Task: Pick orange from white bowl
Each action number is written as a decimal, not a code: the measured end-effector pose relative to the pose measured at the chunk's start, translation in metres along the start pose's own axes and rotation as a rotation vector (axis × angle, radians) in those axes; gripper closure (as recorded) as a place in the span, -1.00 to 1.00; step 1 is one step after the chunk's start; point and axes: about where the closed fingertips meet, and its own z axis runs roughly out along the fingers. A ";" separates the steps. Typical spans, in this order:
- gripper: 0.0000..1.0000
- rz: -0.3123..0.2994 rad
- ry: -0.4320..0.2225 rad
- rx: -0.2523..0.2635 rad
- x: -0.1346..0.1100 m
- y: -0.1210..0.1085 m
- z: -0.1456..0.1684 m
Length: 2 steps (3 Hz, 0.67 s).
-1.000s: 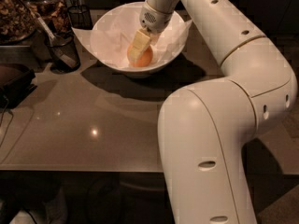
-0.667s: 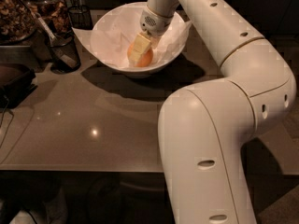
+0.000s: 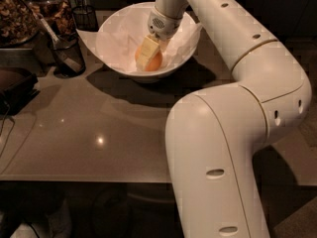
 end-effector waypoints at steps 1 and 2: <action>-0.56 -0.011 0.007 -0.007 -0.004 0.003 0.004; -0.56 -0.020 0.013 -0.009 -0.008 0.004 0.007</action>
Offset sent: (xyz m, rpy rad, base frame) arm -0.0120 0.0034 0.0041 -0.0478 0.0637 0.0518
